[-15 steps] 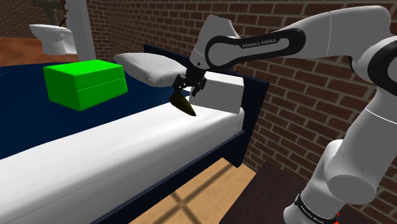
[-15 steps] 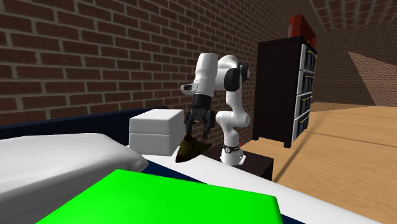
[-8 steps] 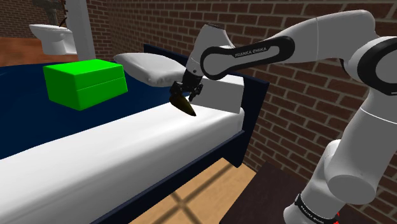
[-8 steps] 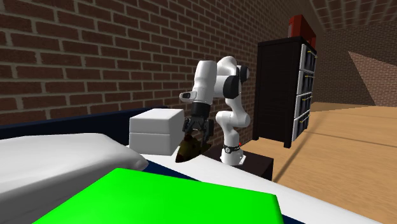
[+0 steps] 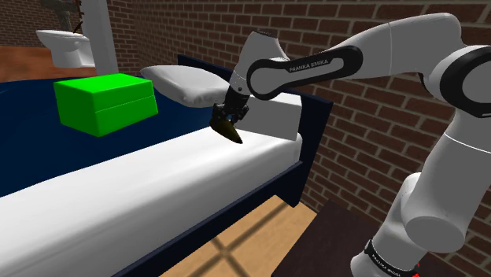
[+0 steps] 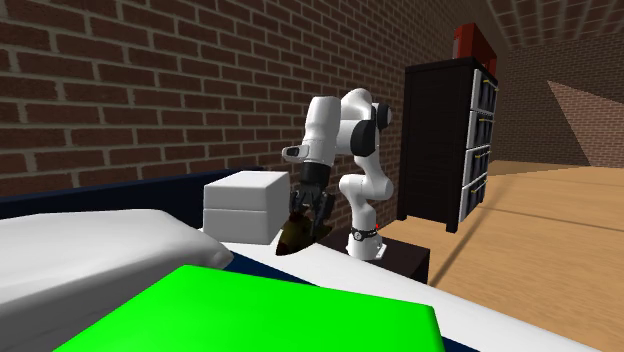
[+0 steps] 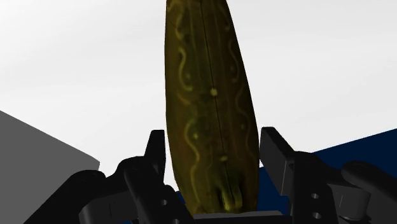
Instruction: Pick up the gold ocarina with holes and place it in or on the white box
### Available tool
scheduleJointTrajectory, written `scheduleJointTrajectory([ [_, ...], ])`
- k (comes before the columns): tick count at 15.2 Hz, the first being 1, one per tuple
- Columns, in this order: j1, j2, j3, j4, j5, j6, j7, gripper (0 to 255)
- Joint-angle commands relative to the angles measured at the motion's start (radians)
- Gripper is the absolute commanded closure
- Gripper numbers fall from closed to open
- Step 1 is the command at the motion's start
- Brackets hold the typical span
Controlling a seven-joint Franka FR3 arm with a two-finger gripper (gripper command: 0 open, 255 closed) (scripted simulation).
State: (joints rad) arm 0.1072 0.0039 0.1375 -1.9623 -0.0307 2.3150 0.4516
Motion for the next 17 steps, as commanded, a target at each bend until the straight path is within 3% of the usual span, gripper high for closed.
scheduleJointTrajectory([
  [1, 0.0, 0.0, 0.0, 0.0, 0.0, 0.0, 0.0, 255],
  [9, 0.0, 0.0, 0.0, 0.0, 0.0, 0.0, 0.0, 255],
  [17, 0.0, -0.017, 0.0, 0.088, 0.005, -0.105, -0.005, 255],
])
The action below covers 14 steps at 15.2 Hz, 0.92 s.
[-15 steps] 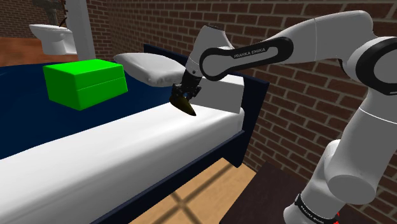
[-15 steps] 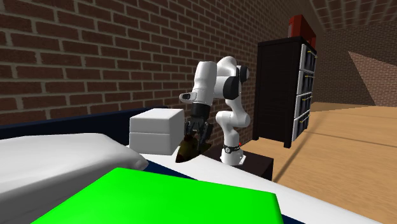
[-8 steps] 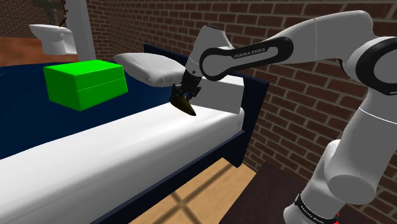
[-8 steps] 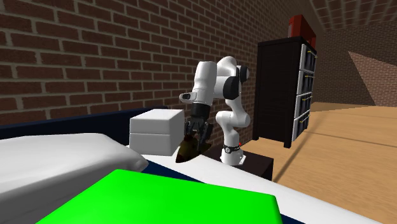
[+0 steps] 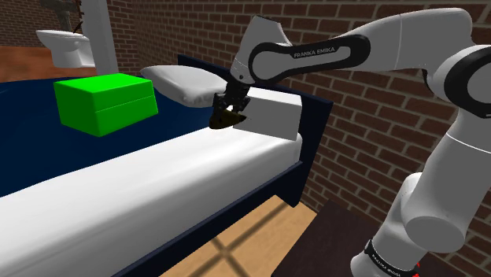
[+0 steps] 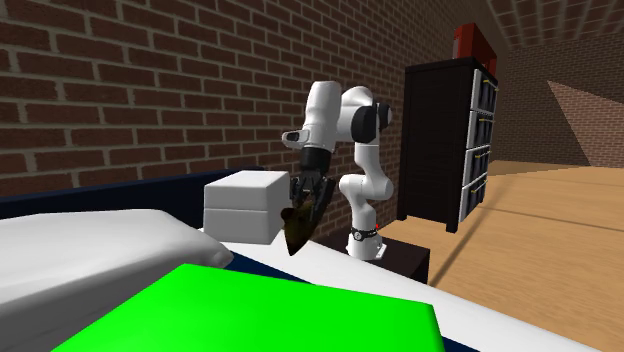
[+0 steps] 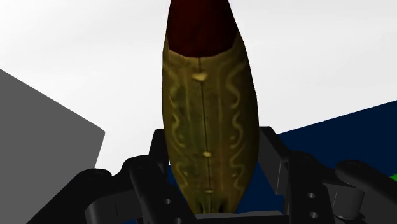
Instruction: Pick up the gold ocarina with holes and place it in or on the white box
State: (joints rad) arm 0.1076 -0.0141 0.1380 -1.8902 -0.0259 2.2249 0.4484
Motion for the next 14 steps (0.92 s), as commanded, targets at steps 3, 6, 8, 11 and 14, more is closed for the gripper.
scheduleJointTrajectory([
  [3, -0.001, -0.002, -0.001, 0.053, 0.002, -0.054, -0.004, 255],
  [6, -0.001, -0.003, -0.001, 0.092, 0.003, -0.094, -0.005, 255],
  [8, -0.001, -0.003, -0.001, 0.119, 0.003, -0.121, -0.005, 255],
  [11, 0.0, 0.0, 0.0, 0.162, 0.003, -0.162, -0.006, 255],
  [14, 0.0, 0.004, 0.0, 0.208, 0.003, -0.204, -0.006, 255],
])
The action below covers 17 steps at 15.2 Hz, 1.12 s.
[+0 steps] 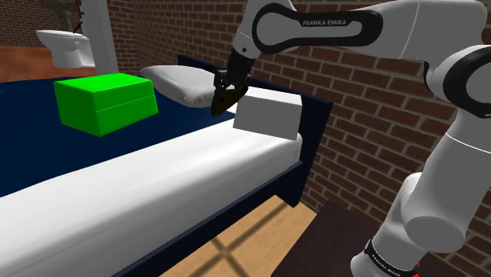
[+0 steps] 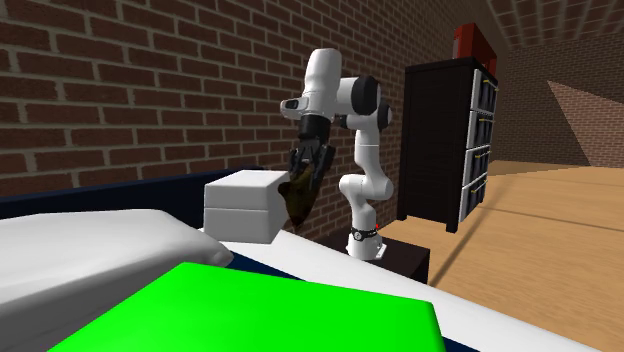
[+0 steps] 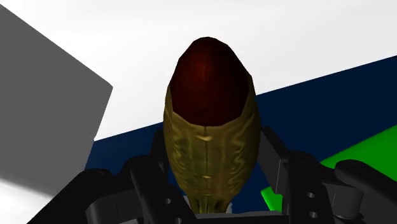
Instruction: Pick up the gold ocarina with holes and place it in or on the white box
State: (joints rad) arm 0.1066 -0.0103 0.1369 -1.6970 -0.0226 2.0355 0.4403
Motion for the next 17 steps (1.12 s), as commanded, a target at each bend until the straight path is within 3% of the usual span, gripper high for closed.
scheduleJointTrajectory([
  [1, 0.001, 0.003, 0.001, 0.031, -0.001, -0.028, 0.002, 255],
  [17, 0.006, 0.076, 0.005, 0.343, -0.012, -0.268, 0.004, 255],
])
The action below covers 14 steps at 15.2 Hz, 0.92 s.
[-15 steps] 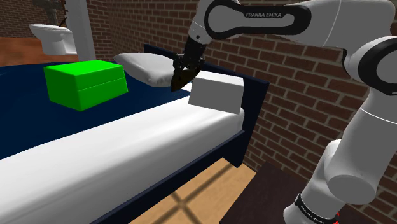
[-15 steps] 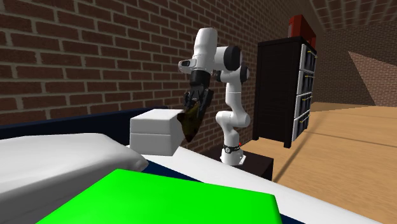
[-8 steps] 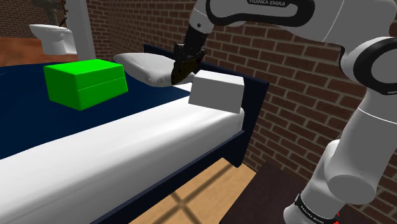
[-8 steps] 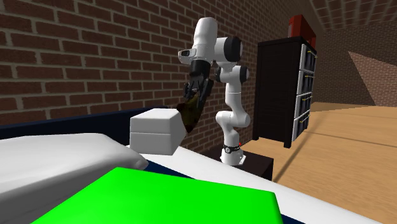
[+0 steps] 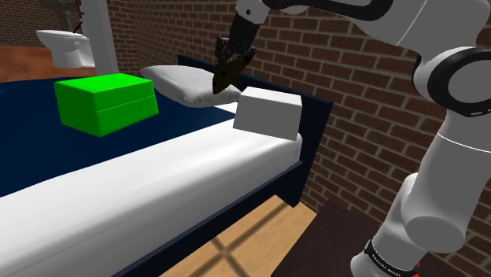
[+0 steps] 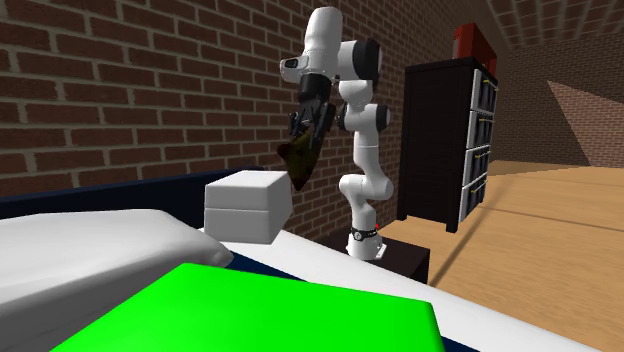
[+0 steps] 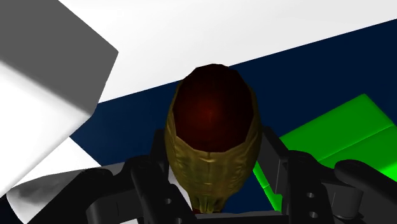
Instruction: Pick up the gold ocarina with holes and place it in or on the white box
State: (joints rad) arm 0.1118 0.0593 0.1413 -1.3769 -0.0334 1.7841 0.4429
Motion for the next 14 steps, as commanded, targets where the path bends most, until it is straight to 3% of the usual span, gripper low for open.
scheduleJointTrajectory([
  [1, 0.002, 0.014, 0.001, 0.047, -0.003, -0.033, 0.002, 255],
  [4, 0.004, 0.034, 0.002, 0.106, -0.006, -0.073, 0.002, 255],
  [14, -0.128, -0.088, -0.115, -0.049, 0.093, -0.042, -0.243, 255],
])
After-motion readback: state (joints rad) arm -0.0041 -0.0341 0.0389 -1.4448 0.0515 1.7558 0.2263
